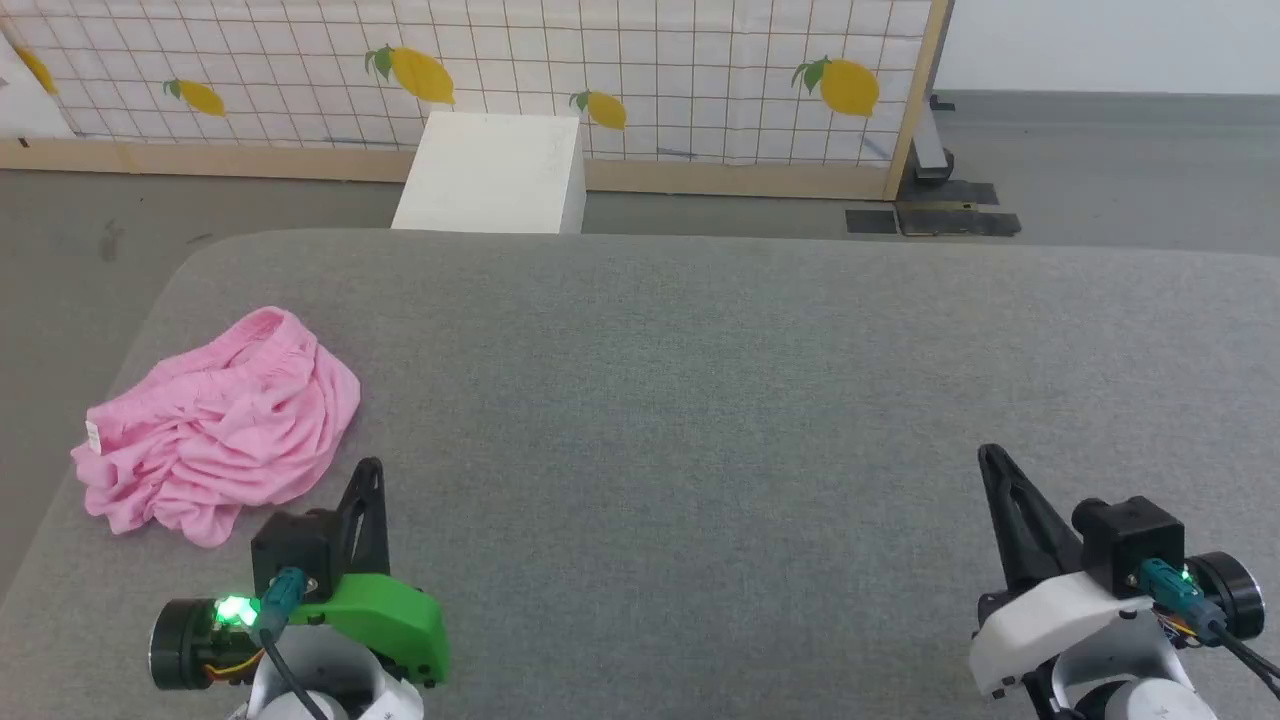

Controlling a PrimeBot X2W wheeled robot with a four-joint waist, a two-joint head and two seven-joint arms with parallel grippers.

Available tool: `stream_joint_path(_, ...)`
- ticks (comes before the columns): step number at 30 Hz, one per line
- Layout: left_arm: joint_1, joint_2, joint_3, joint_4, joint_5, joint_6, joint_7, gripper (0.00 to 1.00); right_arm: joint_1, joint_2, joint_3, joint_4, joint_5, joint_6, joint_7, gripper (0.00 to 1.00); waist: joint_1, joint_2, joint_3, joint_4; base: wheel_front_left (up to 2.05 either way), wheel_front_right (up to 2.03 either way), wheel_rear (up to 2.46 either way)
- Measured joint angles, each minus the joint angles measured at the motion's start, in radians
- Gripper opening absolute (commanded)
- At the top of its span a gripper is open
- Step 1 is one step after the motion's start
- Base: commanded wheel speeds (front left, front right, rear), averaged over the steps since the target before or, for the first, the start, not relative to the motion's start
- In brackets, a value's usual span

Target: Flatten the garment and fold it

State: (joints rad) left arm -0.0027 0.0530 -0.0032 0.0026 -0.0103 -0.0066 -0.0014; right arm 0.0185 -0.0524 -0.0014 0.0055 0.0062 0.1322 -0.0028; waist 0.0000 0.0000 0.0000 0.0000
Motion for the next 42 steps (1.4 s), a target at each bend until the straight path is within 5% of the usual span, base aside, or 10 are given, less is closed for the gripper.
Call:
stream_joint_path(27, 0.000, 0.000, 0.000, 0.000, 0.000, 0.000, 0.000, 0.00, 0.000, 0.000, 0.000, 0.000, 0.000, 0.000, 0.000, 0.00, 0.0000, 0.0000, 0.000, 0.000, 0.00, 0.00, 0.00)
stream_joint_path(28, 0.000, 0.000, 0.000, 0.000, 0.000, 0.000, 0.000, 1.00, 0.000, 0.000, 0.000, 0.000, 0.000, 0.000, 0.000, 1.00, 0.0000, 0.0000, 0.000, 0.000, 0.00, 0.00, 0.00)
stream_joint_path(42, -0.001, 0.000, -0.014, 0.018, -0.013, 0.001, -0.013, 1.00, 0.001, 0.000, -0.001, 0.006, 0.000, 0.000, -0.012, 1.00, 0.0000, 0.0000, 0.000, 0.000, 0.00, 0.00, 0.00)
